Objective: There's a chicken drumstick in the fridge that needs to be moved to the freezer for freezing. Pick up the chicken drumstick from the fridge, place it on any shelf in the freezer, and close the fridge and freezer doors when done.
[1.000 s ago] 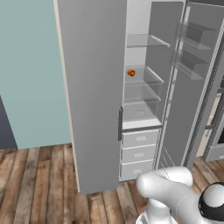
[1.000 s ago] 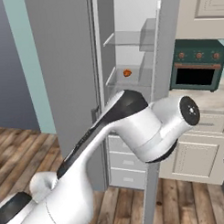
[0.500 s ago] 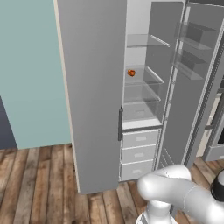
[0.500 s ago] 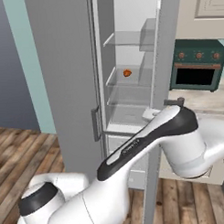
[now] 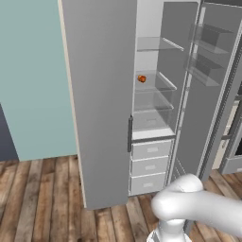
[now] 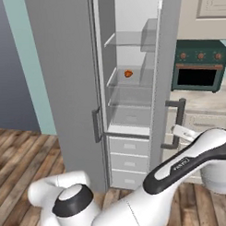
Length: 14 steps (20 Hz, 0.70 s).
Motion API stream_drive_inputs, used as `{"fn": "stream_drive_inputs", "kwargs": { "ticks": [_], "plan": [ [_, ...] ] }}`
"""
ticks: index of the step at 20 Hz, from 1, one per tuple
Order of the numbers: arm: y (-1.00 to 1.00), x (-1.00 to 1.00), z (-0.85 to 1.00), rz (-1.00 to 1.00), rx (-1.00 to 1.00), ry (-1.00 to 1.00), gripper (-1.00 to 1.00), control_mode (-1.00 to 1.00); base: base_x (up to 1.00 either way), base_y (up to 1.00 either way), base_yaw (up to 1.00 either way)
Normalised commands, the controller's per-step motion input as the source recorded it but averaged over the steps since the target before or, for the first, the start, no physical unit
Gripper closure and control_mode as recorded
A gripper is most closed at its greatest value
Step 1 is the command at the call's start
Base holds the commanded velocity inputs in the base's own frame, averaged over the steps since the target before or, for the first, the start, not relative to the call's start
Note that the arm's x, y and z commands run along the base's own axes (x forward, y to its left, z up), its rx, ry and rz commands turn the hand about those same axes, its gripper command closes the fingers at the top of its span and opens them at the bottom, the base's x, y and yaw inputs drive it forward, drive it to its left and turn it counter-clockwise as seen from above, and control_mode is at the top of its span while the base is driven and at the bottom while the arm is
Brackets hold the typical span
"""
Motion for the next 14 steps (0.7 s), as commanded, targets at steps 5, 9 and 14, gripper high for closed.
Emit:
{"fn": "stream_drive_inputs", "kwargs": {
  "ticks": [5, 9, 14],
  "plan": [
    [-0.27, 0.22, -0.24, 0.09, -0.07, -0.16, -1.0, -1.0, 0.0, 0.0, 0.0],
    [-0.12, 0.24, -0.34, 0.06, -0.12, -0.19, -1.0, -1.0, 0.0, 0.0, 0.0],
    [-0.09, 0.33, -0.36, 0.04, -0.18, -0.21, -1.0, -1.0, 0.0, 0.0, 0.0]
  ]
}}
